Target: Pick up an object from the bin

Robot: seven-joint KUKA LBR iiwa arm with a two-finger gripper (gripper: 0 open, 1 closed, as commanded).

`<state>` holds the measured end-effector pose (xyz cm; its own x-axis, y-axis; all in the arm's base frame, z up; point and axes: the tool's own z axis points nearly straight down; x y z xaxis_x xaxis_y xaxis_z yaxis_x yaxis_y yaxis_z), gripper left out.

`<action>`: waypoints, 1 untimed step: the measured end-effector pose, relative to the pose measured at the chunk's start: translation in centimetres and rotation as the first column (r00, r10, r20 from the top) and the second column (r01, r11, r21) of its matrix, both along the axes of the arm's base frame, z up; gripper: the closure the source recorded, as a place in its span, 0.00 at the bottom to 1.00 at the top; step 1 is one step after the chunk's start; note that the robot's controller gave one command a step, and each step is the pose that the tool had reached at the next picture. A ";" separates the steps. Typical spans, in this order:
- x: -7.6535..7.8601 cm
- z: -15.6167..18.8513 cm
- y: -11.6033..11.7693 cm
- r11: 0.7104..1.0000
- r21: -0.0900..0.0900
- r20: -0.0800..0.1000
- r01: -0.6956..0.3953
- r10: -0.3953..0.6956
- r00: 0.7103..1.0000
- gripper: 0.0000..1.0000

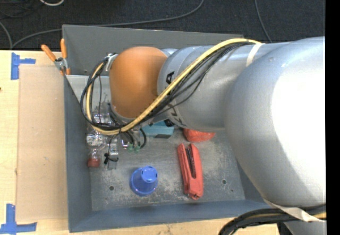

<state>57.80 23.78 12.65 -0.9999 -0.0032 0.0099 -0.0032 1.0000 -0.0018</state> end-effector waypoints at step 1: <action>0.2 0.5 -0.1 1.000 0.002 0.007 0.006 -0.006 1.000 0.00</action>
Offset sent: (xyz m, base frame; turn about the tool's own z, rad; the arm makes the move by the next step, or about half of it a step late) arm 0.0388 0.0078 -0.0565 -0.3966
